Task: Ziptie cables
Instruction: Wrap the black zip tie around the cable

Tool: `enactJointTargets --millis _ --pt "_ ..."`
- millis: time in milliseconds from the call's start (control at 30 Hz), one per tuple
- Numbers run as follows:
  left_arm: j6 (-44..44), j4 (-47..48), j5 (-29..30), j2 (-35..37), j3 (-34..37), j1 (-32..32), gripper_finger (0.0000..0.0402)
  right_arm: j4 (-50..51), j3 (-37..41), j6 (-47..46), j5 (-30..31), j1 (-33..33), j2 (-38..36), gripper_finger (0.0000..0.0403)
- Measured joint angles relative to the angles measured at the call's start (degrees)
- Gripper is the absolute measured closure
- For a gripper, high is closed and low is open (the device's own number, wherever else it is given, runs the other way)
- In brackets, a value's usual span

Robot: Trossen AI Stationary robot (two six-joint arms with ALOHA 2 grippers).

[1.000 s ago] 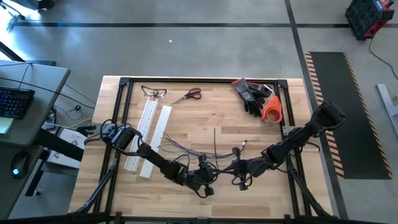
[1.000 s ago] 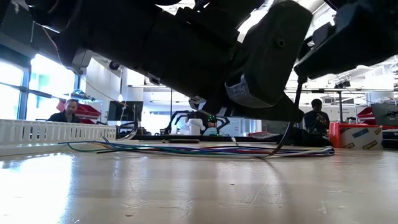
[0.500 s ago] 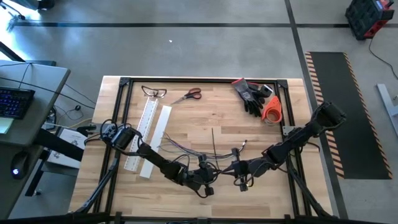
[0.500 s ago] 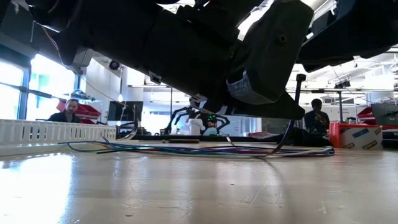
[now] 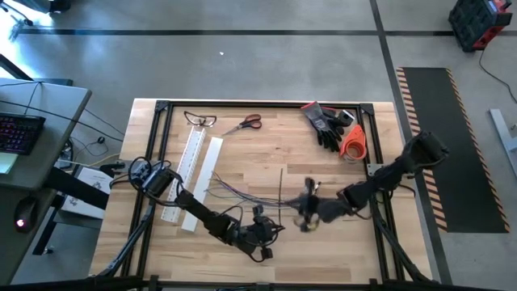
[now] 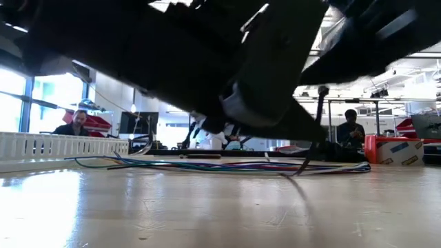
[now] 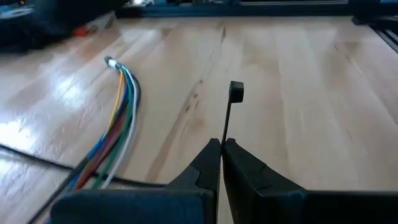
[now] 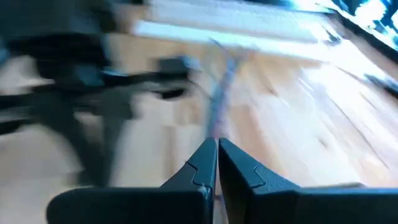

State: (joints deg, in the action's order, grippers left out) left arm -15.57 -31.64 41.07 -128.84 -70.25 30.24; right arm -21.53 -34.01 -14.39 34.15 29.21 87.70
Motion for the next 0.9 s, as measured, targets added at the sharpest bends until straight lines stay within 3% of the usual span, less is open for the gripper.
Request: enactJointTargets --millis 200,467,667,900 --pt "-1.33 0.12 0.22 0.0 0.73 -0.07 0.0401 0.11 4.96 -3.37 -12.01 -14.22 0.0 0.0384" --pt "-1.32 0.12 0.09 0.0 0.73 -0.07 0.0402 -7.2 9.08 -1.56 -27.23 -29.33 1.76 0.0246" --pt "-1.31 0.09 0.06 0.0 0.73 -0.07 0.0402 -17.08 8.97 -0.8 -34.5 -33.8 9.91 0.0177" --pt "-1.31 0.14 -0.04 0.0 0.73 -0.07 0.0402 -29.41 8.9 -1.92 -40.63 -34.9 19.14 0.018"
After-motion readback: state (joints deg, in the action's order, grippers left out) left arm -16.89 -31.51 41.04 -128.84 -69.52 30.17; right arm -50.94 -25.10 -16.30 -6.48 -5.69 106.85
